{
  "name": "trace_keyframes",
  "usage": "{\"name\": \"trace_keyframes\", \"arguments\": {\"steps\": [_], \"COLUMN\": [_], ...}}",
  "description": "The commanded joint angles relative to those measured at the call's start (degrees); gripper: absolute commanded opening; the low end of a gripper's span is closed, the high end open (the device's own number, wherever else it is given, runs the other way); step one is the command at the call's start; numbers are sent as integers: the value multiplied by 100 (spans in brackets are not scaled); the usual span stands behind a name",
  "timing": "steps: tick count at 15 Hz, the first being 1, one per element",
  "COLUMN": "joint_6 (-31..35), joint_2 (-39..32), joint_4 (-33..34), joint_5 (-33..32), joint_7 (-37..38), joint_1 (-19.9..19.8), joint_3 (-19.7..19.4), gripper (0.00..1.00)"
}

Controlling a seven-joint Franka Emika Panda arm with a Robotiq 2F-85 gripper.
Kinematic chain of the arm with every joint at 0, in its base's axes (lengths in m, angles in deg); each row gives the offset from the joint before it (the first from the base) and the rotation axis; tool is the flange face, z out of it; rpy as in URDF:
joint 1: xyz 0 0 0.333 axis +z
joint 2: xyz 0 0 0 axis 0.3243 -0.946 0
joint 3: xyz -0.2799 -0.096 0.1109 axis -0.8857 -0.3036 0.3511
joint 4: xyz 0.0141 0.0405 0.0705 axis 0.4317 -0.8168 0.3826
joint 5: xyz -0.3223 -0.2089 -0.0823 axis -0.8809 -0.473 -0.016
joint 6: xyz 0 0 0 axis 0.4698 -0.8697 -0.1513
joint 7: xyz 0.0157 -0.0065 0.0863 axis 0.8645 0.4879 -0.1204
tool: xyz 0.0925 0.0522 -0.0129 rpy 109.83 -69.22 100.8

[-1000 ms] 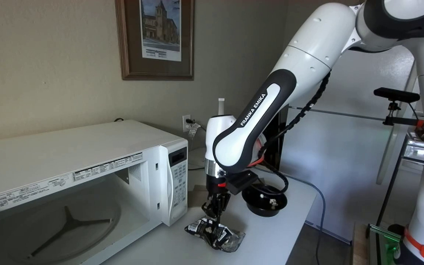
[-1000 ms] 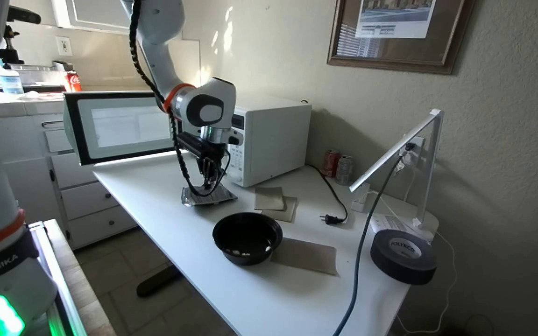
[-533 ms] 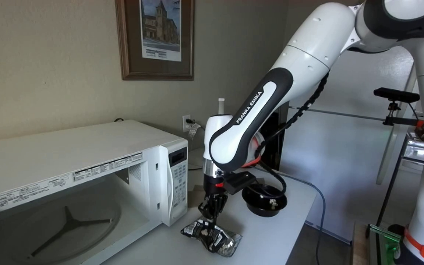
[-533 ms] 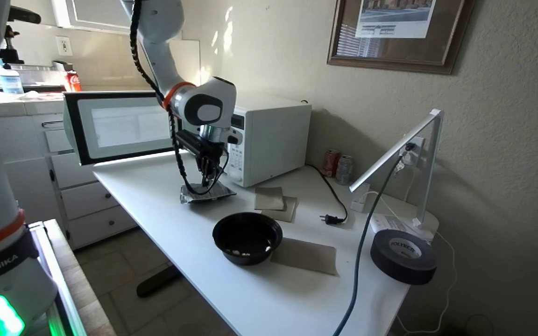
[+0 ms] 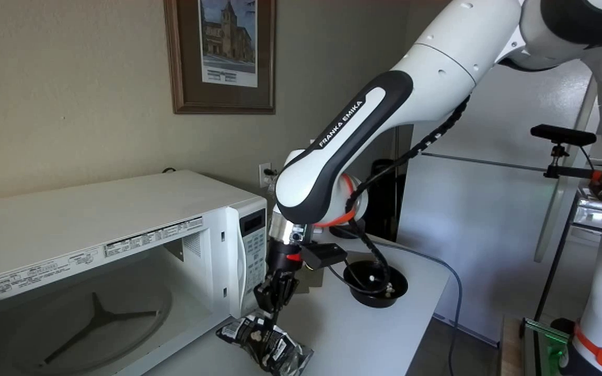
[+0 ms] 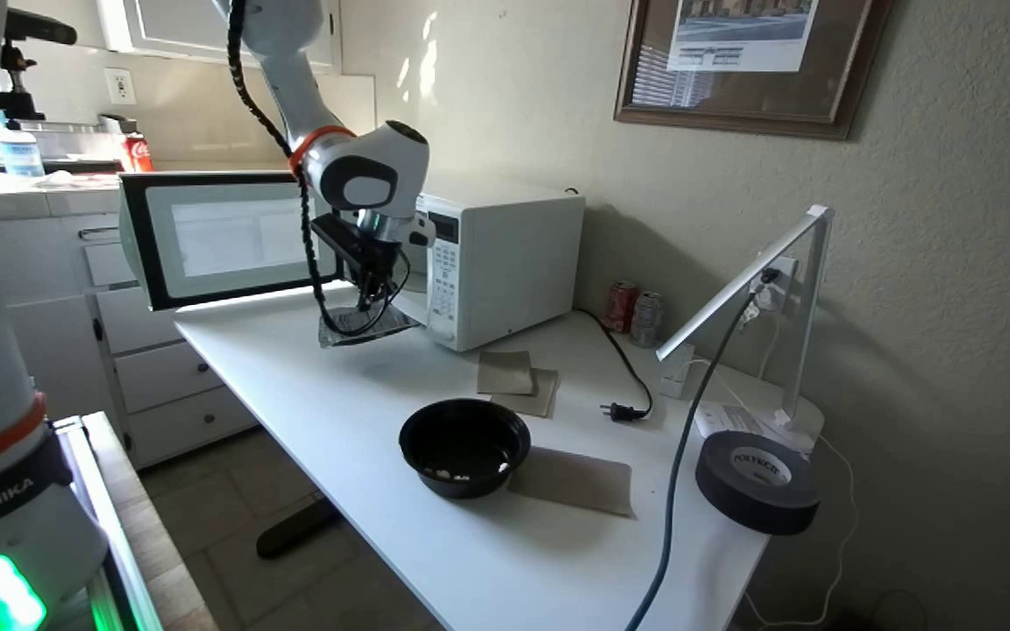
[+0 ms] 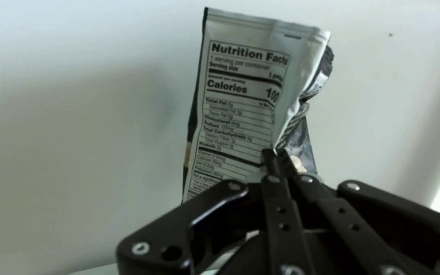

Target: Open the microwave by pushing the right corner button, pick up the black and white packet and put it into the microwave, close the microwave door

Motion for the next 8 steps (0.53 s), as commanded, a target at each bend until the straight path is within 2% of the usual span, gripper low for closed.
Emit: {"name": "trace_keyframes", "arguments": {"steps": [1, 5, 8], "joint_6": [34, 2, -36], "joint_2": [-102, -235, -102], "joint_4": [252, 576, 535], "joint_5": [979, 1765, 1666], "joint_7": [-817, -1371, -1239], "joint_1": [-118, -4, 176], "joint_3": [316, 354, 160], "gripper": [0, 0, 1]}}
